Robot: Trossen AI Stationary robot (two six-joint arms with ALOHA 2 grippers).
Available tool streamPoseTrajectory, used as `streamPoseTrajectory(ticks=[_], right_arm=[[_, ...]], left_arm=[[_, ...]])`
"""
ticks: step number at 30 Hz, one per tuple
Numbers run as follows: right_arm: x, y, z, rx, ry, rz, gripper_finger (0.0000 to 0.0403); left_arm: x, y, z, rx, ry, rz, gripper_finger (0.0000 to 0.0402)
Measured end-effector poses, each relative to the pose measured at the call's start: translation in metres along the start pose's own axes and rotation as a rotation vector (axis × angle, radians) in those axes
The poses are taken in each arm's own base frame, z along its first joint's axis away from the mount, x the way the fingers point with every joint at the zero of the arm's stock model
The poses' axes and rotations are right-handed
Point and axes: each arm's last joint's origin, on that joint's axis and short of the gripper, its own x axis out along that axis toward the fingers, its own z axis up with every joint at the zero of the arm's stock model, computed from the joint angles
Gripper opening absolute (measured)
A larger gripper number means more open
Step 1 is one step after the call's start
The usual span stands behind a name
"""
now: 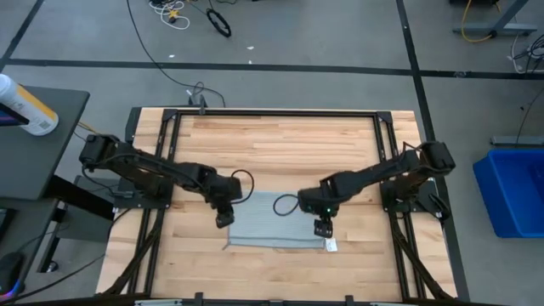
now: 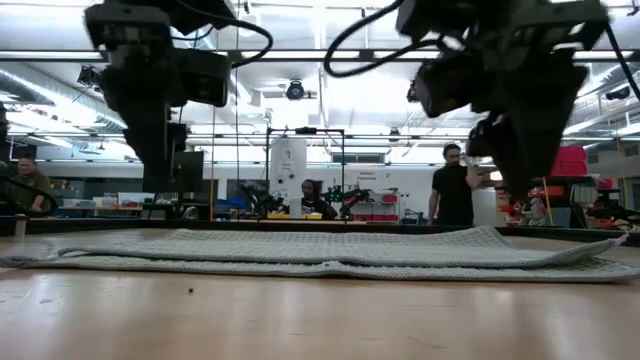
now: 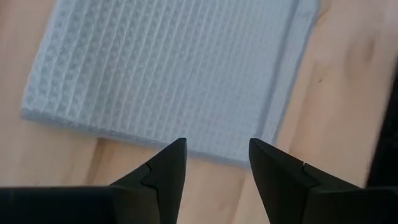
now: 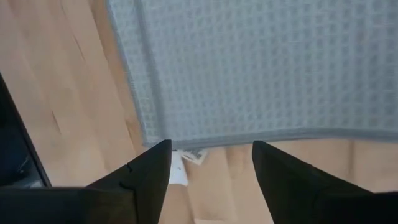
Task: Fold microfiber towels
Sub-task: Fold the gray microfiber towel
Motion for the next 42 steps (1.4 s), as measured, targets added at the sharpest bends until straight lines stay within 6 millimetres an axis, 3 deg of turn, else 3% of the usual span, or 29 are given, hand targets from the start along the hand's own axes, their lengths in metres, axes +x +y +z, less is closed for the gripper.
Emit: streamPoseTrajectory(ticks=[6,18,26,42], right_arm=[[0.006,0.016,-0.009,0.001,-0.015,-0.062,0.0227],[0.011,0.026,-0.015,0.034,-0.029,-0.06,0.0229],[0.024,0.04,-0.018,0.03,-0.019,-0.025,0.0235],[0.046,0.046,-0.019,0.031,0.018,-0.041,0.0227]], left_arm=[[0.015,-0.014,-0.009,0.041,0.037,0.019,0.0183],[0.056,-0.038,-0.026,0.094,0.113,0.01,0.0183],[0.061,-0.043,-0.031,0.091,0.099,0.022,0.0183],[0.065,-0.043,-0.031,0.098,0.089,0.028,0.0183]])
